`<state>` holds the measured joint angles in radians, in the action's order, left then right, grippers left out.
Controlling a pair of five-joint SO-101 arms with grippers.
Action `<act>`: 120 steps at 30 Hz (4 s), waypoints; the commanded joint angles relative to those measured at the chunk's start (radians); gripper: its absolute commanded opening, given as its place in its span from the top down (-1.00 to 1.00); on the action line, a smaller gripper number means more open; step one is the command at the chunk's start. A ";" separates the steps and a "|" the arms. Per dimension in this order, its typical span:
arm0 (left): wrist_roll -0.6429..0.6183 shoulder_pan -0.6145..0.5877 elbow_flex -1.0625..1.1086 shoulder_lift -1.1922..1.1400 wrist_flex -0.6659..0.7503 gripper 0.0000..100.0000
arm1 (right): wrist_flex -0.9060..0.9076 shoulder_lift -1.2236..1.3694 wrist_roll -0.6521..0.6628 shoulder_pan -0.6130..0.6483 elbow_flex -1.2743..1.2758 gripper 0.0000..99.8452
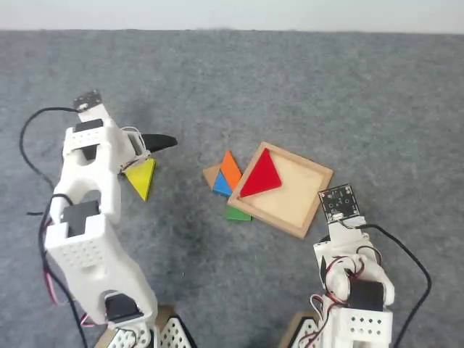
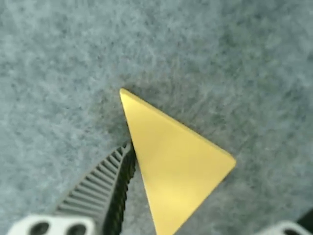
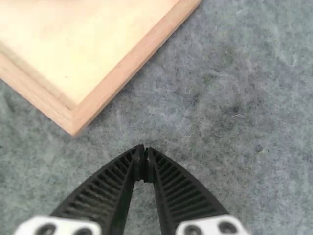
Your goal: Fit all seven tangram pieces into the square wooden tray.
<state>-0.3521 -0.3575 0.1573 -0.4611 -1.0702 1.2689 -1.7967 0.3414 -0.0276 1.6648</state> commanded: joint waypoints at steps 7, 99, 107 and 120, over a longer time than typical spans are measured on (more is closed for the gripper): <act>-0.031 0.097 -0.033 -0.006 -0.032 0.22 | 0.013 -0.019 -0.002 0.005 0.018 0.98; 0.348 0.160 -0.099 -0.089 -0.143 0.54 | 0.013 -0.019 -0.002 0.005 0.018 0.98; 0.385 0.167 -0.101 -0.075 -0.149 0.60 | 0.013 -0.019 -0.002 0.005 0.018 0.98; 0.374 0.325 0.110 0.315 -0.157 0.69 | 0.013 -0.019 -0.002 0.005 0.018 0.98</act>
<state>0.0176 -0.0921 0.2585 -0.2677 -1.2313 1.2689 -1.7967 0.3414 -0.0276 1.6648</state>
